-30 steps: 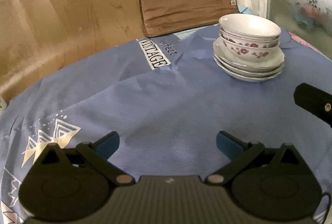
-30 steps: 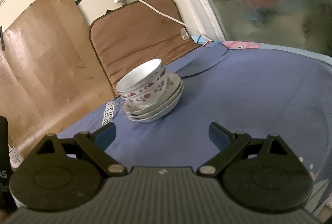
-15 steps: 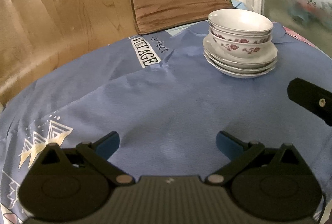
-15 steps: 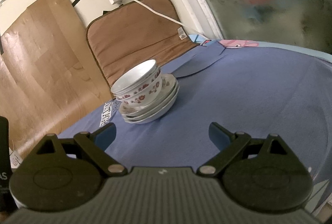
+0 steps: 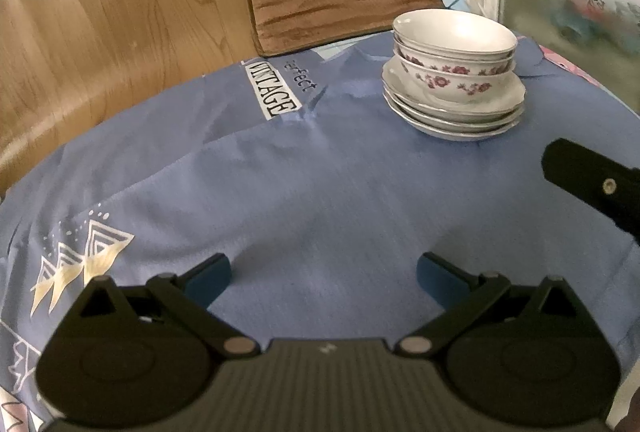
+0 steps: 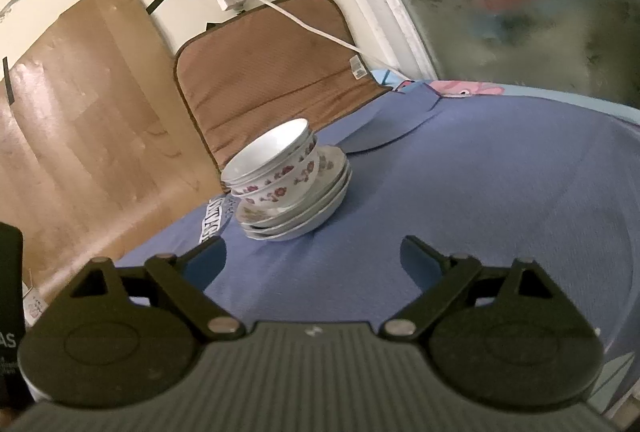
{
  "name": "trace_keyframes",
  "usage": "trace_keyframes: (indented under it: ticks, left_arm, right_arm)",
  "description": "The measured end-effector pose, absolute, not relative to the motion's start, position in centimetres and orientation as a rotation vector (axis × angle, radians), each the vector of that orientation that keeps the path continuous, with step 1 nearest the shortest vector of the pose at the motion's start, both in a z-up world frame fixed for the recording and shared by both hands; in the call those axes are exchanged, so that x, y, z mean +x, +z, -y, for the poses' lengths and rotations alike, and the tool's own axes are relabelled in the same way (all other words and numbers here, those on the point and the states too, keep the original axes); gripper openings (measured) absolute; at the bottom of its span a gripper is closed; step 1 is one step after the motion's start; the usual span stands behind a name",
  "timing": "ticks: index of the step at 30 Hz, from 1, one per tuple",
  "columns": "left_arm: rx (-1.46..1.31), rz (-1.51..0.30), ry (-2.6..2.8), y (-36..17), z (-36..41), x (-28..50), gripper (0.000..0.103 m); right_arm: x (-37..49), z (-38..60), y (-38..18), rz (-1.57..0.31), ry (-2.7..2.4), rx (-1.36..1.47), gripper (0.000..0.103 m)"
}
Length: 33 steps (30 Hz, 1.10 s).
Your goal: Organize plates and bowls
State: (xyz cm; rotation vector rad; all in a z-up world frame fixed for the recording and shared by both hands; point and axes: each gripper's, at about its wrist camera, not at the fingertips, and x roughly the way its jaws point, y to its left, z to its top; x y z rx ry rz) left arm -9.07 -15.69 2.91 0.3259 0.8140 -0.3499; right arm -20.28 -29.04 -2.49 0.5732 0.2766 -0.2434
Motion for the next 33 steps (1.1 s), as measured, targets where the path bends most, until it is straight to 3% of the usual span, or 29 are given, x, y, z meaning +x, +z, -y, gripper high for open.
trace_keyframes:
  ticks: [33]
  left_arm:
    - [0.316, -0.85, -0.376, 2.83, 15.67, -9.87, 0.103]
  right_arm:
    - [-20.06, 28.9, -2.53, -0.288, -0.227, 0.563, 0.09]
